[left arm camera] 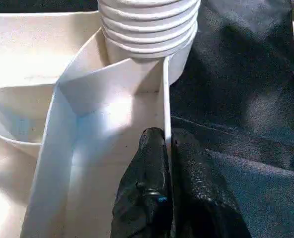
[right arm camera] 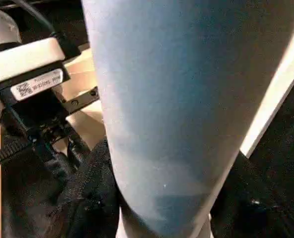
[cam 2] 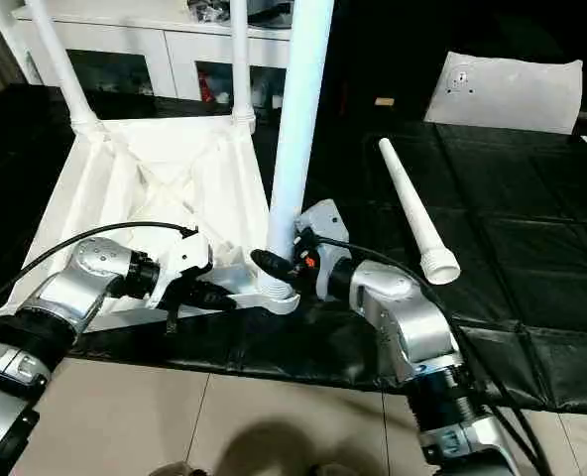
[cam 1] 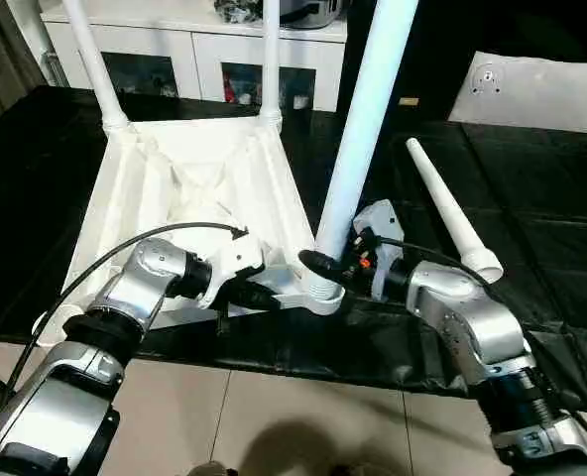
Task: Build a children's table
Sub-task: Insert table leg to table base
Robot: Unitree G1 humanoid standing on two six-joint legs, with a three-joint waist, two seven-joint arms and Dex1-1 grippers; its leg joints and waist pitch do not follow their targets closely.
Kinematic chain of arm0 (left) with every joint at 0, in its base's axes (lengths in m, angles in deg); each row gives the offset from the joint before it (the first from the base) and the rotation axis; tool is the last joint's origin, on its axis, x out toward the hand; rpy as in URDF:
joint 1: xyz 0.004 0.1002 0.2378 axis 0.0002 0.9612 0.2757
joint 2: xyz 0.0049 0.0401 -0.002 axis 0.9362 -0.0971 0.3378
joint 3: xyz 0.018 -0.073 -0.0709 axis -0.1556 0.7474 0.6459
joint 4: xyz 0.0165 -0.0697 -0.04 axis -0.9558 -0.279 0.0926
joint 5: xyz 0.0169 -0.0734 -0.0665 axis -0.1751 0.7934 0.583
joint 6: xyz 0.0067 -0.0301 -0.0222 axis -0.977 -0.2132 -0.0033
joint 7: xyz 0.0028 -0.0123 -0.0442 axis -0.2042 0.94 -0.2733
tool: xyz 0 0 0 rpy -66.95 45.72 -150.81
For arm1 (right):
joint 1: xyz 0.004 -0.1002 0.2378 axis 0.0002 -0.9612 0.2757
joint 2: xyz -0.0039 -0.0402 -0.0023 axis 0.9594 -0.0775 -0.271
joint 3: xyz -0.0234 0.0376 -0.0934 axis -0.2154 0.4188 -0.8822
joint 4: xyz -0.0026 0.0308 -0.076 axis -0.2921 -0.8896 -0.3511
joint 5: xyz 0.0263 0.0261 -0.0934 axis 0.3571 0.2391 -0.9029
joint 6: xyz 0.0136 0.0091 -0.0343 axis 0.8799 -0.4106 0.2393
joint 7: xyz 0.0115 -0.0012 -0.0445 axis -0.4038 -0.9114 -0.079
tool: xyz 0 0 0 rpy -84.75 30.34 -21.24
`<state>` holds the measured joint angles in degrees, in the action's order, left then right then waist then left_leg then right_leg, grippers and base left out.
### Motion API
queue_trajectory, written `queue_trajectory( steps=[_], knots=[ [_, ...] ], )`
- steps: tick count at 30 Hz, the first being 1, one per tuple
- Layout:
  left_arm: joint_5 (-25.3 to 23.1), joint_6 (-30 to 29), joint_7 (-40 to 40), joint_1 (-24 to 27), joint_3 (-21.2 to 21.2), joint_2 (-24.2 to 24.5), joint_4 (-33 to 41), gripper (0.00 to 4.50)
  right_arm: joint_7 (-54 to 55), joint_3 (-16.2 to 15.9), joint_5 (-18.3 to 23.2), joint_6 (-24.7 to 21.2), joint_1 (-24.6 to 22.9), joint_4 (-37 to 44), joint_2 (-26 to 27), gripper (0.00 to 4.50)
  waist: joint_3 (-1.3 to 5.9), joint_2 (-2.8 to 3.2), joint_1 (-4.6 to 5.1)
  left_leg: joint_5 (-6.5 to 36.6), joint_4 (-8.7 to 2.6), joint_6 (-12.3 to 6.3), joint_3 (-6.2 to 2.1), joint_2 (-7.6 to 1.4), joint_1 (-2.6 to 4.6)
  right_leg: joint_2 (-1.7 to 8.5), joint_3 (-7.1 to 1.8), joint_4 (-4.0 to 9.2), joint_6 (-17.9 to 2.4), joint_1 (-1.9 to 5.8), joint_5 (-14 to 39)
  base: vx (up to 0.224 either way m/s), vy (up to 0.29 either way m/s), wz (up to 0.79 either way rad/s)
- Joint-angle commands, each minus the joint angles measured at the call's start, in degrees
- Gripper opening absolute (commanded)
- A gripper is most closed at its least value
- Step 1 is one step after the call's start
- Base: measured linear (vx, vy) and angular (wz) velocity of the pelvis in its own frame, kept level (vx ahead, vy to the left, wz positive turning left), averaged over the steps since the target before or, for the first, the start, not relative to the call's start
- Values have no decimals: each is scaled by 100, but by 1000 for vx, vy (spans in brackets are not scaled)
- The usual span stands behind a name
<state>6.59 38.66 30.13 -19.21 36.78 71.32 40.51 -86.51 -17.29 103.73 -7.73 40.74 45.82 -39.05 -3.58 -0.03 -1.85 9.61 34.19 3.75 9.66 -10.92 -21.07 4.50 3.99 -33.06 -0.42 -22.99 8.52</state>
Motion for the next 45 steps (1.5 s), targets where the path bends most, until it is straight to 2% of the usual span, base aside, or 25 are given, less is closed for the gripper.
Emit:
queue_trajectory(
  steps=[1, 16, 20, 22, 24, 25, 26, 27, 28, 29, 30, 31, 32, 33, 34, 35, 36, 37, 38, 39, 40, 41, 42, 44, 45],
  knots=[
    [31, 144, 54, -113, 111, -60, 58, 0, -61, -134, -162, -268, -117, -226, -128, 190, 307, -27, 44, 2559, -445, 41, -102, -139, 170, 371, -142, 631, -355, 83, 3923, 0, 0, 0],
    [11, 168, 63, -121, 104, -84, 79, 0, 26, -48, -185, -58, 121, -598, 33, 190, 287, -13, 102, 2902, -405, 82, -141, -111, 215, 386, -5, 762, -129, 48, 4429, 0, 0, 0],
    [2, 159, 76, -121, 98, -68, 95, 0, 93, 79, -114, -49, 119, -701, 101, 190, 287, 77, 168, 3348, -467, 133, -199, -175, 237, 408, 205, 823, -101, 146, 4147, 0, 0, 0],
    [-4, 157, 66, -123, 107, -62, 93, 0, 126, 188, -45, -63, 85, -768, 121, 190, 251, 171, 215, 3888, -534, 210, -253, -248, 331, 385, 325, 839, -190, 164, 3802, 0, 0, 0],
    [-11, 156, 73, -120, 121, -59, 98, 0, 138, 259, 13, -90, 42, -791, 131, 190, 228, 215, 229, 4480, -725, 336, -289, -359, 283, 354, 298, 633, -372, 294, 3144, 0, 0, 0],
    [-13, 156, 74, -119, 124, -59, 99, 0, 139, 266, 19, -92, 38, -793, 133, 190, 223, 202, 222, 4532, -750, 359, -277, -363, 275, 360, 267, 604, -411, 297, 3099, 0, 0, 0],
    [-9, 153, 63, -115, 148, -64, 93, 0, 172, 337, 60, -92, -41, -799, 139, 190, 219, 232, 211, 4537, -735, 390, -261, -336, 302, 382, 247, 615, -443, 268, 3150, 0, 0, 0],
    [-7, 146, 49, -107, 177, -71, 94, 0, 209, 410, 90, -73, -136, -796, 147, 190, 197, 164, 211, 4077, -503, 321, -201, -174, 436, 507, 292, 890, -336, 101, 3993, 0, 0, 0],
    [-7, 146, 49, -107, 177, -71, 94, 0, 209, 410, 90, -73, -136, -796, 147, 190, 173, 151, 245, 3750, -331, 209, -179, -100, 526, 518, 496, 1103, -85, 67, 4499, 0, 0, 0],
    [-6, 153, -29, -99, 221, -85, 83, 0, 255, 491, 111, 1, -370, -739, 140, 190, 164, 213, 259, 3746, -342, 187, -195, -113, 516, 492, 591, 1121, 6, 126, 4502, 0, 0, 0],
    [-5, 152, -46, -97, 231, -88, 81, 0, 263, 505, 110, 28, -441, -718, 136, 190, 163, 247, 267, 4013, -516, 193, -255, -248, 370, 414, 649, 984, 108, 317, 4125, 0, 0, 0],
    [-4, 155, -65, -91, 239, -89, 85, 0, 273, 508, 94, 84, -559, -670, 127, 190, 153, 328, 232, 4381, -695, 255, -304, -378, 267, 403, 595, 728, 23, 451, 3709, 0, 0, 0],
    [-4, 160, -78, -86, 242, -88, 88, 0, 275, 499, 79, 129, -645, -626, 120, 190, 154, 381, 79, 5088, -1166, 461, -317, -630, -28, 298, 274, -170, -344, 722, 2277, 53, 4, 8],
    [-12, 165, -101, -88, 243, -90, 82, 0, 255, 435, 28, 202, -749, -542, 84, 190, 130, 337, -139, 5301, -1379, 475, -81, -595, -17, 175, 69, -502, -455, 582, 1618, 16, -50, 20],
    [-15, 168, -108, -89, 243, -90, 79, 0, 251, 397, -11, 244, -790, -510, 62, 190, 182, 94, -104, 4749, -1077, 387, -6, -409, 268, 232, -116, -146, -411, 320, 2332, 16, -50, 20],
    [-23, 175, -127, -92, 244, -91, 71, 0, 246, 307, -105, 340, -879, -444, 10, 190, 12, -138, -114, 2970, 372, 226, 135, 196, 999, 530, 49, 1234, -5, -685, 5846, 115, -98, 26],
    [-33, 184, -146, -96, 244, -90, 64, 0, 249, 214, -208, 428, -948, -391, -41, 190, 173, -122, -152, 1357, 330, -140, -48, 170, 410, 909, -235, 988, 135, 45, 6448, 194, -58, -10],
    [-45, 189, -151, -97, 238, -85, 63, 0, 249, 117, -321, 516, -990, -363, -94, 190, 223, -70, -262, 945, 5, -180, -154, 36, 80, 972, -331, 745, 77, 414, 5816, 194, -58, -10],
    [-60, 198, -154, -101, 229, -78, 63, 0, 242, 7, -444, 607, -1020, -344, -151, 190, 227, 6, -281, 1039, -404, -84, -173, -123, 109, 601, -175, 604, -16, 291, 4498, 136, -7, -24],
    [-79, 208, -151, -105, 216, -69, 63, 0, 229, -99, -556, 681, -1027, -341, -203, 190, 314, 76, -242, 1274, -476, -8, -174, -170, 213, 430, -150, 430, -295, 252, 3155, 82, -30, 5],
    [-79, 208, -151, -105, 216, -69, 63, 0, 229, -99, -556, 681, -1027, -341, -203, 190, 314, 76, -242, 1274, -476, -8, -174, -170, 213, 430, -150, 430, -295, 252, 3155, 82, -30, 5],
    [-96, 214, -137, -110, 202, -59, 68, 0, 210, -195, -658, 740, -1019, -341, -247, 190, 316, 136, -180, 1346, -520, 34, -166, -223, 215, 397, -198, 344, -744, 254, 2141, 0, 0, 0],
    [-114, 227, -107, -117, 187, -50, 71, 0, 173, -278, -728, 783, -959, -378, -260, 190, 273, 87, -97, 1836, -545, 36, -149, -191, 152, 376, -192, 341, -941, 300, 2215, 0, 0, 0],
    [-138, 251, -76, -121, 169, -39, 81, 0, 115, -344, -768, 800, -891, -413, -261, 190, 261, 72, -71, 2228, -518, 46, -126, -159, 227, 393, -191, 422, -881, 240, 2817, 0, 0, 0],
    [-157, 268, -58, -124, 161, -35, 85, 0, 74, -379, -797, 819, -859, -429, -261, 190, 267, 65, -50, 2252, -522, 16, -148, -155, 195, 430, -194, 473, -766, 261, 3196, 0, 0, 0]
  ],
)
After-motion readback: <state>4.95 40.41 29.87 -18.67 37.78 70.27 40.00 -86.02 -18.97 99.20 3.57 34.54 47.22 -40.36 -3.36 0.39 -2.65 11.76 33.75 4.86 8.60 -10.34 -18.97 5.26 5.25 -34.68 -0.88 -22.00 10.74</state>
